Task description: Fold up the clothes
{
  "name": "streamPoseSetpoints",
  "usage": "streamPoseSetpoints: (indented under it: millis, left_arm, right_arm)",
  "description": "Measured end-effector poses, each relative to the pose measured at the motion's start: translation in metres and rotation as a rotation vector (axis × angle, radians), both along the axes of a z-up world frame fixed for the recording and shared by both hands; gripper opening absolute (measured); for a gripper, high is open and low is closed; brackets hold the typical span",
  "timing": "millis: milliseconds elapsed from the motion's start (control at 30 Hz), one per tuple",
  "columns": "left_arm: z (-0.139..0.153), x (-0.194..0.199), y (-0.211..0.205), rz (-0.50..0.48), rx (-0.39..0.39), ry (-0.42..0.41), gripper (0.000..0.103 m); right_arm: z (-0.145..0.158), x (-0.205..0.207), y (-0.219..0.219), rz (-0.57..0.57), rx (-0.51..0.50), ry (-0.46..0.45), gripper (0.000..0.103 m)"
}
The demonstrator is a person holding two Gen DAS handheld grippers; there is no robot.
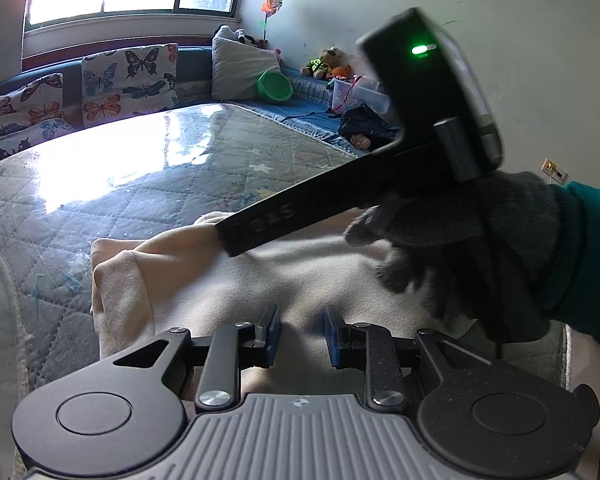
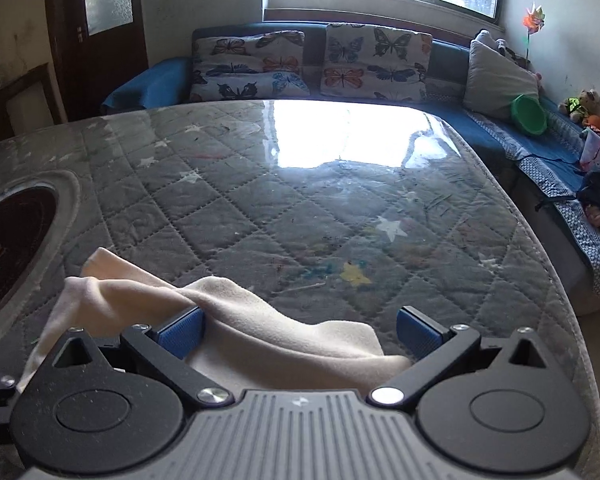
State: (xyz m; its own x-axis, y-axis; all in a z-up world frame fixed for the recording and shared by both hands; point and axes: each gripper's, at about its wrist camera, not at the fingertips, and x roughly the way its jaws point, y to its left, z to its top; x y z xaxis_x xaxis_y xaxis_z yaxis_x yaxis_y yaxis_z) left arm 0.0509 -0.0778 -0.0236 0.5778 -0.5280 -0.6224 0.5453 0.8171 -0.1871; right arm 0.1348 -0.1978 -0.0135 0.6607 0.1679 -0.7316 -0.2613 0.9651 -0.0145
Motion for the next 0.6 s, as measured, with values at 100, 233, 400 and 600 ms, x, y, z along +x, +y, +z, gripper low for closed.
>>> streamPoseSetpoints:
  millis: [100,233,400,600]
  left_arm:
    - [0.0,0.0,0.0,0.002,-0.001,0.0,0.027]
    - [0.0,0.001,0.0,0.003,-0.001,-0.001,0.027]
    - [0.0,0.0,0.0,0.005,0.002,0.001,0.028]
    - [0.0,-0.002,-0.001,0.009,0.005,0.002,0.028]
  right_arm:
    - [-0.004,0.005,-0.001,-0.011,0.022,0.007,0.103]
    - [-0.004,0.007,-0.003,-0.02,0.04,0.009,0.103]
    - [0.005,-0.001,-0.012,-0.032,0.038,-0.014,0.103]
    - [0.021,-0.011,-0.037,-0.093,0.0,-0.052,0.103]
